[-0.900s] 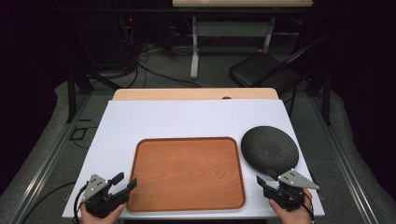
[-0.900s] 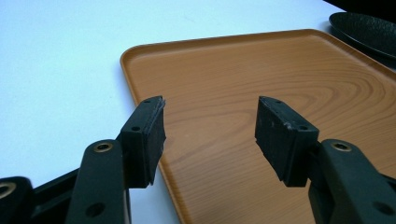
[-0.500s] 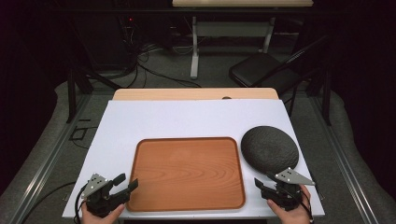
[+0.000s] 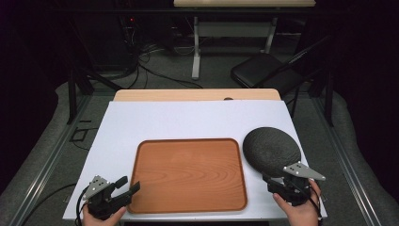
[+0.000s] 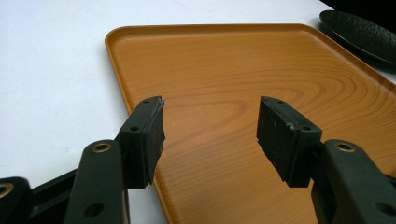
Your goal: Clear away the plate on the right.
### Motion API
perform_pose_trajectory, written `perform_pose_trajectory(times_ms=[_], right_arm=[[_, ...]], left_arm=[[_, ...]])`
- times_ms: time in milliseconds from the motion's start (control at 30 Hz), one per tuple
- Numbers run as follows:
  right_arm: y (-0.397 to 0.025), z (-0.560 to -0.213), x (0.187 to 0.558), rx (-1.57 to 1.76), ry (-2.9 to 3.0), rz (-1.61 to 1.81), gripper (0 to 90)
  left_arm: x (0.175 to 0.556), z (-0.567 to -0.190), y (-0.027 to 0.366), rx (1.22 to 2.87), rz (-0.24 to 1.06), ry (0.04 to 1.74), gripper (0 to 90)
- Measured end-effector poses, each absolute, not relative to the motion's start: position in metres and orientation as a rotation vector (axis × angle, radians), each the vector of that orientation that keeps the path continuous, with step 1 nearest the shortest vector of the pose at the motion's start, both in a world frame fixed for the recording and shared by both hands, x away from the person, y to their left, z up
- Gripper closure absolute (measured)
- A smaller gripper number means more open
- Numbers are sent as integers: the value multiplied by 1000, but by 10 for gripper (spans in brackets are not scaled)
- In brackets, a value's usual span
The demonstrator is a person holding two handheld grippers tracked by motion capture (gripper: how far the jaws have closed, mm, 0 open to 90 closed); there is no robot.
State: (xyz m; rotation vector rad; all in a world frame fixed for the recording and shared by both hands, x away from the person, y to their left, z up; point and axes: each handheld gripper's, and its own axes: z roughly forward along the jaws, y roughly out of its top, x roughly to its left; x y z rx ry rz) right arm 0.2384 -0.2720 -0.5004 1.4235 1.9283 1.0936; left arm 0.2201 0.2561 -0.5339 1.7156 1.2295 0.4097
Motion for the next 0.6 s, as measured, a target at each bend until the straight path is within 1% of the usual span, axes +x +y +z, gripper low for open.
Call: perform_pose_trajectory(times_ms=[133,333,433,600], right_arm=[[-279,-488,248,1461,1906,1081,432],[-288,-470,275,1502,1911,1067,450],[-291,-462,281,1502,1861,1109,452],[-301,-457,288,1509,1831,1062,451]], left_arm=[[220,-533,256,1715,400,1228,428],[221,-534,256,1714,392,1231,432],[221,-534,256,1713,392,1235,432],[221,-535,257,1708,387,1241,432]])
